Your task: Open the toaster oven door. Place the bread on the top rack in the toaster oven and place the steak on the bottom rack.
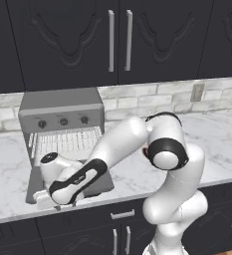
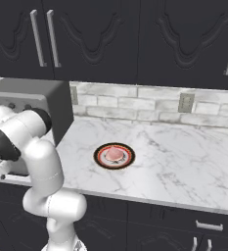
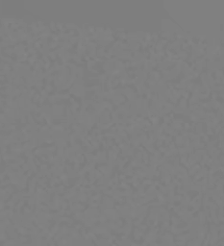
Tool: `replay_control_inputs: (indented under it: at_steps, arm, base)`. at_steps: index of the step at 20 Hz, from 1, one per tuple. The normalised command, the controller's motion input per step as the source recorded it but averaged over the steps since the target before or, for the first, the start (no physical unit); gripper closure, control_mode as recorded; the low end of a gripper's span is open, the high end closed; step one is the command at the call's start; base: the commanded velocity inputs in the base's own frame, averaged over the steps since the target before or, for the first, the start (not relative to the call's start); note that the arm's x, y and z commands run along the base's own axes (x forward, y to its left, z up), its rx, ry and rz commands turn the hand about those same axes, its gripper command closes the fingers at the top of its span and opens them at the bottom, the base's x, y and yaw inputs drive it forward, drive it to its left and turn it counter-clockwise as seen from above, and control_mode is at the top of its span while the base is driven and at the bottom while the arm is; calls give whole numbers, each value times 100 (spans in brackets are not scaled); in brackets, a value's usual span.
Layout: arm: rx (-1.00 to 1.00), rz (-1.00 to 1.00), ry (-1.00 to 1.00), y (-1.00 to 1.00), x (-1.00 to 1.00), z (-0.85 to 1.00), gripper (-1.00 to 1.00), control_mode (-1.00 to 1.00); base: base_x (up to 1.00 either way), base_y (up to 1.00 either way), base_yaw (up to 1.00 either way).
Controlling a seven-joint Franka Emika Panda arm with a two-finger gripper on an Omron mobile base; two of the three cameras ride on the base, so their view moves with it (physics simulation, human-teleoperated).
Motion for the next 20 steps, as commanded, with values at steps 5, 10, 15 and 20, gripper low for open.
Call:
replay_control_inputs:
  at_steps: [5,10,15,20]
  arm:
    - [0,0,-1,-11,-12,9,-100,-100]
    - [0,0,-11,-13,-39,50,-100,-100]
    - [0,0,-4,-33,-10,40,-100,-100]
    - [0,0,-5,-43,5,23,-100,-100]
  base:
    - [0,0,0]
    - [0,0,0]
    - [0,0,0]
    - [0,0,0]
